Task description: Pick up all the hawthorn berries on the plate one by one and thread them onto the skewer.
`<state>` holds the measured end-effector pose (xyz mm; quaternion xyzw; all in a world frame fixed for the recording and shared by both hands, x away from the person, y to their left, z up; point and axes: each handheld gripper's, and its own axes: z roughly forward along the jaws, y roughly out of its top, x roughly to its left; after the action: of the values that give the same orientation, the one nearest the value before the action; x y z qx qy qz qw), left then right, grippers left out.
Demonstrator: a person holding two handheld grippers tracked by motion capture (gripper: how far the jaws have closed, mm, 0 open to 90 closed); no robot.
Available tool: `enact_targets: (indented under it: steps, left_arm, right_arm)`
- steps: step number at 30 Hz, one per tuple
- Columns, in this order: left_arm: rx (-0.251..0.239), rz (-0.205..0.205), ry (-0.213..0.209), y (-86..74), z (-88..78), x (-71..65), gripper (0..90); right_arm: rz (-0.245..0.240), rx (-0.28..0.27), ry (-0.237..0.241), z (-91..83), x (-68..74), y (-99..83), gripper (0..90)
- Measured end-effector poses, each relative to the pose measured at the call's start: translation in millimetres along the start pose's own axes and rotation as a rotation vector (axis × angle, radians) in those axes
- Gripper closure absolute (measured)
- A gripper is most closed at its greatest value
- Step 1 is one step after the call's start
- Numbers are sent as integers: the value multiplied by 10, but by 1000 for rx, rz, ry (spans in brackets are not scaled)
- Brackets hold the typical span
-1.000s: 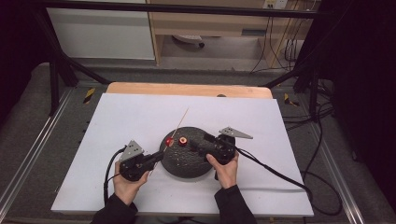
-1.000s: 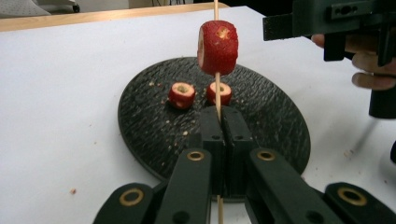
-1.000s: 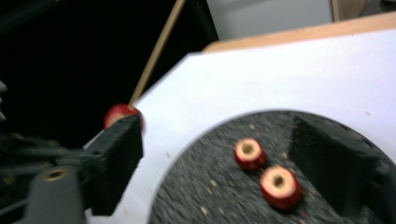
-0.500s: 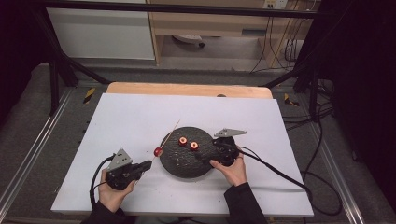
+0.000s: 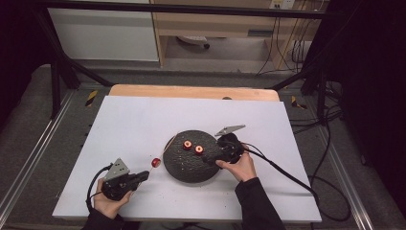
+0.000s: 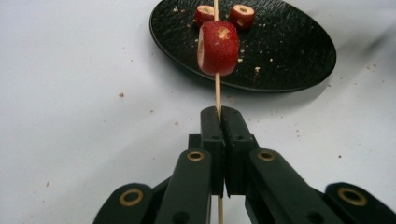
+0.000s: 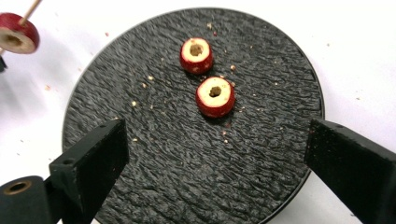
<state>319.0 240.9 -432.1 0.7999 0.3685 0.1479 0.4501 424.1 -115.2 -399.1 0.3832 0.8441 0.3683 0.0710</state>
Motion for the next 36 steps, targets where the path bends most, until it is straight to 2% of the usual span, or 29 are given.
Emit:
enact_targets:
  steps: [6, 10, 17, 22, 28, 36]
  left_arm:
    - [8, 2, 1, -21, -4, 15, 882]
    - [17, 7, 1, -27, 4, 16, 883]
    - [16, 3, 0, -33, 1, 26, 882]
    - [20, 6, -1, -32, 10, 25, 882]
    - [21, 5, -5, -34, 13, 23, 882]
    - [23, 3, -6, -34, 16, 25, 883]
  right_arm:
    - [-44, 84, -4, 130, 7, 150, 124]
    - [-55, 132, -8, 212, -4, 275, 172]
    - [-66, 206, -1, 351, -12, 448, 257]
    - [-57, 257, 5, 456, -29, 516, 318]
    - [-50, 297, 14, 556, -60, 552, 418]
    - [-28, 322, 36, 625, -94, 566, 532]
